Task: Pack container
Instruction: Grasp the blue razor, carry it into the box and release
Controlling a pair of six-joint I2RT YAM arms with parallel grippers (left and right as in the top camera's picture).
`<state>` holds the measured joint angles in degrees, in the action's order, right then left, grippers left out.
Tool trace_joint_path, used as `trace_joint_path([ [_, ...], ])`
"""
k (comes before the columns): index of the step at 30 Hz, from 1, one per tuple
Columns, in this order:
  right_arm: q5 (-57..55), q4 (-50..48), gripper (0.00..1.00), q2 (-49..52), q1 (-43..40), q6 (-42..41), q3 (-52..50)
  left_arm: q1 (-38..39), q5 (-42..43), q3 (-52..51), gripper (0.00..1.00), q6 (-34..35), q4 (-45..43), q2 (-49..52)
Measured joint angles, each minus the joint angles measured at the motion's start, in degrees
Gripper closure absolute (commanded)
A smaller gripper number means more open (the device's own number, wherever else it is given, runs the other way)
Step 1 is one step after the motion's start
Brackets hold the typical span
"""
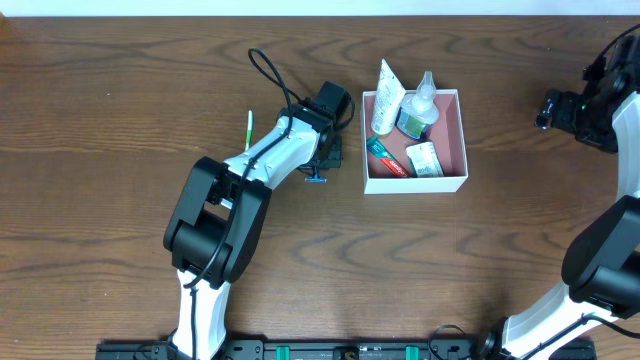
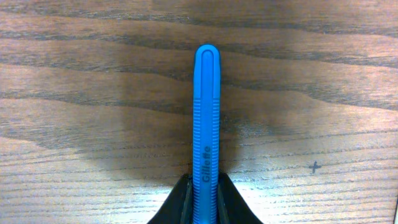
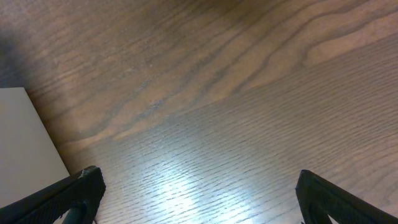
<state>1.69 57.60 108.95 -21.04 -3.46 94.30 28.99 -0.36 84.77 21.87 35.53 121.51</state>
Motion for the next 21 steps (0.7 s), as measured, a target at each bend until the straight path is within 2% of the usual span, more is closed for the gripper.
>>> trace_joint_path([
  [9, 0.0, 0.0, 0.01, 0.0, 0.0, 0.0, 0.0, -0.1, 0.0, 0.0, 0.94, -1.3, 0.2, -2.6],
  [17, 0.0, 0.0, 0.01, 0.0, 0.0, 0.0, 0.0, 0.7, 3.0, -0.1, 0.94, -4.4, -4.0, -22.8],
  [21, 0.0, 0.0, 0.01, 0.0, 0.0, 0.0, 0.0, 5.4, 5.5, 0.0, 0.94, -9.0, -8.8, -32.4],
])
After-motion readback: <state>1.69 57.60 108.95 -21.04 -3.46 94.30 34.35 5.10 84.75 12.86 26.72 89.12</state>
